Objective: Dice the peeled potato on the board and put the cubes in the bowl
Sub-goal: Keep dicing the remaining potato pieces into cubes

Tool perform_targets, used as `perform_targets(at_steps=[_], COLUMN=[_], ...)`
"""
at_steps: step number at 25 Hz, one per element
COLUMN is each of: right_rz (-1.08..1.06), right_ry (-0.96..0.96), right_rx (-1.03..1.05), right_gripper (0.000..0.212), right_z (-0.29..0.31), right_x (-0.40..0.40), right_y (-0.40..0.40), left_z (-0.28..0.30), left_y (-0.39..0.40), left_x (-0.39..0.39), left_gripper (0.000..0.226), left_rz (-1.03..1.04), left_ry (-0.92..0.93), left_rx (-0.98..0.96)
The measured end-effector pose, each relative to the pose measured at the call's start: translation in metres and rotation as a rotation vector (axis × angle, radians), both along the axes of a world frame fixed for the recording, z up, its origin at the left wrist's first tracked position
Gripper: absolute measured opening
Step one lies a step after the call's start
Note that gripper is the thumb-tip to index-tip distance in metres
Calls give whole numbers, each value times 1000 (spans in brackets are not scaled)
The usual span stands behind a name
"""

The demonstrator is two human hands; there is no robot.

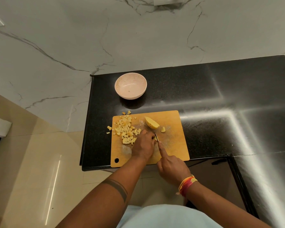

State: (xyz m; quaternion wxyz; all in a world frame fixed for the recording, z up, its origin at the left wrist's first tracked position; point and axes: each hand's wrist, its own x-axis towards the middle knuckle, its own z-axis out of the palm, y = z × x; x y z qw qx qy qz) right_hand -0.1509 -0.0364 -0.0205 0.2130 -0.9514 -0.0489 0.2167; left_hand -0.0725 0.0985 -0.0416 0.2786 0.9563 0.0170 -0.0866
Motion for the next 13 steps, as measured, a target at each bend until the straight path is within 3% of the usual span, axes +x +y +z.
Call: perform_targets(at_steps=[13], right_rz=[43], right_ry=[44], right_rx=[-59], right_gripper=[82], right_z=[-7], right_x=[-31], right_y=[-10], left_z=[4], left_y=[0], left_x=[2], left_gripper=[20], left_rz=[30], left_ry=[6], left_rx=[-6])
